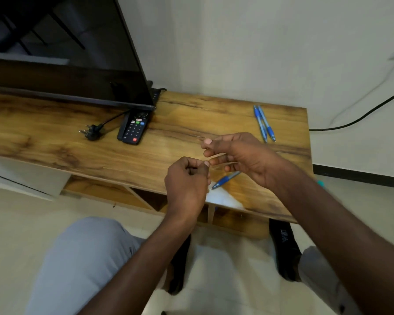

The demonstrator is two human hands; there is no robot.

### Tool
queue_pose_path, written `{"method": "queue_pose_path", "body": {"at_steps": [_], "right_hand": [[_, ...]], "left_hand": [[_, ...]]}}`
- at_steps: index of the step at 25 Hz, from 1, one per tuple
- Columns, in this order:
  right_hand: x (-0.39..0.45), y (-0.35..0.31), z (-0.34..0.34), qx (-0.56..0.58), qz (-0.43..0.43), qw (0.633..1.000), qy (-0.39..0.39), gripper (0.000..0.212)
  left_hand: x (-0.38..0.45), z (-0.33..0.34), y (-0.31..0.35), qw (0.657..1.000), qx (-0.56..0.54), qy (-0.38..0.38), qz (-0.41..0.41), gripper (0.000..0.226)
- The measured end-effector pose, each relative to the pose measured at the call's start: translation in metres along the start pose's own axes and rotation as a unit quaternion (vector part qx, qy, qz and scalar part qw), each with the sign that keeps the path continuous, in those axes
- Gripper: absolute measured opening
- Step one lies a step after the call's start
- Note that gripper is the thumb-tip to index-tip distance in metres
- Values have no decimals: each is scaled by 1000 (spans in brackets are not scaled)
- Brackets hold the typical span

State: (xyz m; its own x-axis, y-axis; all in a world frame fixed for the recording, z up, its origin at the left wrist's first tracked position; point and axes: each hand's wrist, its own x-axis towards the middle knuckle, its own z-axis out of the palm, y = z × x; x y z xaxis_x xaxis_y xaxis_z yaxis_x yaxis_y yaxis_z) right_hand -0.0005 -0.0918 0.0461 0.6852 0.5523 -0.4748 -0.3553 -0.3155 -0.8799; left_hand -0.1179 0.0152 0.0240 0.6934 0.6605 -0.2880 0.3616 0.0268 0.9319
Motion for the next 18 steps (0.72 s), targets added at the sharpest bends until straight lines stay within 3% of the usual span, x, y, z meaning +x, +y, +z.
{"method": "queue_pose_path", "body": {"at_steps": [9,15,18], "right_hand": [[-1,12,-15,33,-3,999,26,27],[1,10,-21,90,-16,992,91,21],[4,6,-38,156,-26,971,179,17]], "left_hand": [[5,13,2,996,60,-32,58,7],[13,21,1,995,53,-52,73,12],[22,29,0,963,201,-41,176,15]]}}
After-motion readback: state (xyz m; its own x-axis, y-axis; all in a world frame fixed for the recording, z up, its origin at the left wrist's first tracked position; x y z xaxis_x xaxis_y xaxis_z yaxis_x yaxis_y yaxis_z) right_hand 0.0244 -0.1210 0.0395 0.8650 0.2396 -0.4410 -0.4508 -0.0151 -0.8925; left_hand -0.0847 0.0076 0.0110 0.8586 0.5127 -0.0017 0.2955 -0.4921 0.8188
